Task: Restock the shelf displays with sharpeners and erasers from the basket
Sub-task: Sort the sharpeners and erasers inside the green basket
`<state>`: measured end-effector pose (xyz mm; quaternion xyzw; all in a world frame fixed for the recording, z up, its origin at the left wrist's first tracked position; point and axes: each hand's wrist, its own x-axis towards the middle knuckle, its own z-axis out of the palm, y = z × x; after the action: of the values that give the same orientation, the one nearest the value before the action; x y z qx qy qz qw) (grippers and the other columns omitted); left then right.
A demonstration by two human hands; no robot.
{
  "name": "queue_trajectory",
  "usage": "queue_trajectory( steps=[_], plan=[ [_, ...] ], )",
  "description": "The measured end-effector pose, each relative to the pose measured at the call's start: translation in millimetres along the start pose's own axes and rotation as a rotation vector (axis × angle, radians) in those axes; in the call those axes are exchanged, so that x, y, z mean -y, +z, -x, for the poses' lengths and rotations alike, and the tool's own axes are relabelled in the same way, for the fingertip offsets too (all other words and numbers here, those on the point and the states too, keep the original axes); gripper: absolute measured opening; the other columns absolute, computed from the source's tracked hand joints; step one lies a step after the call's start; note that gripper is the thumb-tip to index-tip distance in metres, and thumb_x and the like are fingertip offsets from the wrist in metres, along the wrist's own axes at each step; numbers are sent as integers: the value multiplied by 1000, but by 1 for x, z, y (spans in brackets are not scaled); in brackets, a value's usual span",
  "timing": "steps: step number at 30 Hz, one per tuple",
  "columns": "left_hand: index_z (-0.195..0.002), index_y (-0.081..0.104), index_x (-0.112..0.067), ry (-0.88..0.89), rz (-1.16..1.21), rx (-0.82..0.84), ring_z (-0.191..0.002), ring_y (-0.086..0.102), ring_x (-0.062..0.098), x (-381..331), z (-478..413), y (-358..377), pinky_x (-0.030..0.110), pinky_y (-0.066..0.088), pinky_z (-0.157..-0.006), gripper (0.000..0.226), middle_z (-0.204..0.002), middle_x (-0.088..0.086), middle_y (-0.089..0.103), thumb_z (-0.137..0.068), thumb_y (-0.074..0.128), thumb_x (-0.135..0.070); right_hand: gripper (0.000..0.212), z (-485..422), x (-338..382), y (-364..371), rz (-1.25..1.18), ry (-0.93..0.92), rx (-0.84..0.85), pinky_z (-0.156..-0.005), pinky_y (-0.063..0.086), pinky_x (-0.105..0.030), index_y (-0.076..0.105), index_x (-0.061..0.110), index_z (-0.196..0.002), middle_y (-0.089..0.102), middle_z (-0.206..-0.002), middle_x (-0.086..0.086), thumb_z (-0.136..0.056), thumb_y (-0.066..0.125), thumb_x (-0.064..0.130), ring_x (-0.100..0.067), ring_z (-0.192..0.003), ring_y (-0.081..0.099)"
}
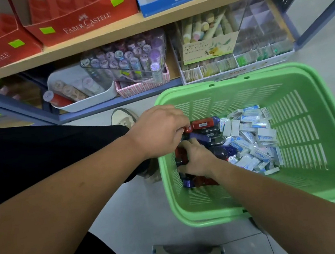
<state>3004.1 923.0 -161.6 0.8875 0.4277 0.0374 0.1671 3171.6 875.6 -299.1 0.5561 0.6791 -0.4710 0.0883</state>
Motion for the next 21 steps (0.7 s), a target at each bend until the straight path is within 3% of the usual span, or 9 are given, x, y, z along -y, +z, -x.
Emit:
queue_trajectory(
  steps=[4, 6, 9, 12, 14, 17, 21],
  plan=[
    [-106, 75, -19, -4, 22, -8, -94, 61, 20, 1, -1, -2, 39, 52, -84, 25, -95, -6, 69, -92, 54, -19, 104, -7, -5, -7, 67, -42, 124, -110, 43, -36, 11, 46, -158, 16, -151, -7, -80, 79, 46, -32, -130, 49],
    [-107, 75, -20, 2, 21, -8, -93, 61, 19, 1, -3, -3, 38, 53, -82, 25, -94, -6, 70, -92, 55, -17, 103, -5, -9, -7, 92, -55, 141, -110, 43, -35, 11, 45, -159, 10, -156, -5, -81, 79, 45, -31, -130, 50],
    [-105, 76, -20, 5, 21, -16, -90, 61, 19, 2, -4, -1, 36, 52, -80, 27, -93, -7, 70, -92, 54, -17, 89, -1, -13, 1, 150, -82, 144, -108, 45, -38, 34, 36, -155, 28, -149, -2, -78, 80, 46, -28, -127, 53],
    [-102, 76, -20, 2, 5, -18, -90, 61, 20, 2, -4, 0, 37, 52, -80, 26, -92, -7, 70, -91, 53, -18, 74, 0, -13, 3, 145, -101, 183, -103, 48, -38, 52, 30, -136, 47, -131, 2, -72, 84, 45, -24, -119, 56],
    [-102, 76, -20, -2, 6, -15, -90, 61, 20, 1, -4, -1, 36, 52, -80, 25, -92, -8, 70, -91, 53, -19, 62, 0, -13, 0, 44, -78, 203, -96, 49, -35, 55, 31, -121, 52, -123, 5, -68, 87, 39, -20, -110, 58],
    [-101, 76, -21, -7, 6, -25, -89, 60, 19, 2, -4, -1, 36, 51, -80, 25, -91, -8, 69, -90, 53, -18, 47, 4, -14, -9, -97, -6, 247, -72, 50, -30, 53, 28, -100, 60, -100, 4, -69, 87, 22, -17, -87, 61],
    [-99, 75, -23, -13, -13, -23, -90, 60, 18, 2, -4, 2, 36, 51, -80, 26, -90, -10, 68, -91, 50, -21, 48, 7, -21, -29, -334, 97, 137, -57, 51, -38, 51, 26, -99, 62, -96, -6, -61, 67, 0, -21, -75, 59]
  ],
)
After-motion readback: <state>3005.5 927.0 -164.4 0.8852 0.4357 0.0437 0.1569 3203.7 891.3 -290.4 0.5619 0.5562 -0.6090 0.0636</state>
